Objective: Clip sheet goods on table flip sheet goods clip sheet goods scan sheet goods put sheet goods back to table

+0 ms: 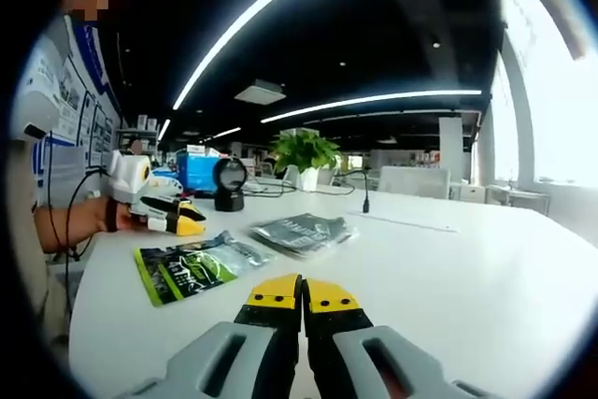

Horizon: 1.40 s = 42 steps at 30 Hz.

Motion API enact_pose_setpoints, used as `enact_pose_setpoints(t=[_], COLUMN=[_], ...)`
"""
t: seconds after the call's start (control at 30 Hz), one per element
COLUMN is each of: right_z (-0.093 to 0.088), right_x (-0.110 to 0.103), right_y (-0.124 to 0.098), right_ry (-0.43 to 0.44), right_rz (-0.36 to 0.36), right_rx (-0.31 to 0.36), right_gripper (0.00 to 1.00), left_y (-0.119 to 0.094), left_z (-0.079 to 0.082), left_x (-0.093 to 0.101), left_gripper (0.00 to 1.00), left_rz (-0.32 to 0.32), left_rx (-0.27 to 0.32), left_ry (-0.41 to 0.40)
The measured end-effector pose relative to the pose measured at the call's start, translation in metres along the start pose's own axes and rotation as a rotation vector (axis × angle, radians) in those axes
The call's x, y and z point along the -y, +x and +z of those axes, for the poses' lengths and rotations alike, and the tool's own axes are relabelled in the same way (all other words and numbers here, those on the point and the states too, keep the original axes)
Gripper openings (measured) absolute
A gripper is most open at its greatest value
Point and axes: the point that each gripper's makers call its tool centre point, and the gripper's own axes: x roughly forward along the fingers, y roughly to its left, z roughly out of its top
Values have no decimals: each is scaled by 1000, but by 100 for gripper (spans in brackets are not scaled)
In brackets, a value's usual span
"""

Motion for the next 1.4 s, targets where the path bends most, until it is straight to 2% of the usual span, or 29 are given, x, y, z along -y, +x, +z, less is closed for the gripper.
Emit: enact_pose_setpoints(t=[0.2, 1.13, 1.27, 1.4], right_z=[-1, -1, -2, -3], right_x=[2, 2, 1, 0], right_y=[-1, 0, 0, 0], right_ry=[-14, -14, -30, -43], right_rz=[-24, -17, -18, -19], right_rx=[-5, -7, -13, -16], right_gripper=[0, 0, 0, 0], left_y=[0, -1, -4, -4], left_z=[-1, -1, 3, 6], left_x=[0, 2, 0, -2], left_gripper=[11, 11, 11, 11], left_rz=[8, -7, -11, -28], left_rx=[-8, -2, 20, 34], left_ry=[18, -8, -50, -127])
